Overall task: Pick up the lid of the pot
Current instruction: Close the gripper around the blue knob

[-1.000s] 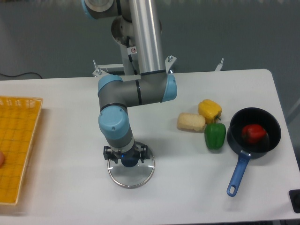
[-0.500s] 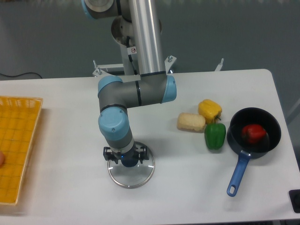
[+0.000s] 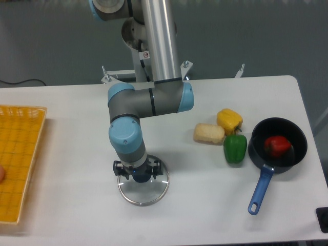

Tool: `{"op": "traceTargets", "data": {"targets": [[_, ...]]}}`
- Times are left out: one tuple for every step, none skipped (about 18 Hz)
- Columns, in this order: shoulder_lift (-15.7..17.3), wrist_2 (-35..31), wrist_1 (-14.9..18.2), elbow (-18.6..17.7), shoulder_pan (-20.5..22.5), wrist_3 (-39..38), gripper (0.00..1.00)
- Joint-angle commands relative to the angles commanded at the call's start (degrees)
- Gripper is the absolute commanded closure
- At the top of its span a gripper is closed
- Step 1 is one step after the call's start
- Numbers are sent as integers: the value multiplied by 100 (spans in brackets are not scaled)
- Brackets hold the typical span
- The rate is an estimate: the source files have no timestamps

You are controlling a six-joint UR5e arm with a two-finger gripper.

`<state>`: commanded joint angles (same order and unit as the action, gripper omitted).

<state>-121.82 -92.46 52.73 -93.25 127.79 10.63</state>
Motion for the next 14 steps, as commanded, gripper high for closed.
{"op": "traceTargets", "data": {"targets": [[9,0,-9,0,0,0,14],[9,0,0,0,9,0,16],[9,0,-9,0,9,0,21],[9,9,-9,0,9,-9,26],[9,9,0,-9,9,0,26],[17,9,-9,-9,9,-9,30],[26,18,0,-9,9,-9,30],[26,18,-9,-9,9,-9,31],[35,18,-9,-9,18,-9,33],[44,26,-9,0,18,0,34],[53,26,-9,0,18,-9,37],[61,26,-9,-9,18,-9,38],[62,44,-9,-9,18,-9,38],[70,44,0,-9,18,-9,41]]}}
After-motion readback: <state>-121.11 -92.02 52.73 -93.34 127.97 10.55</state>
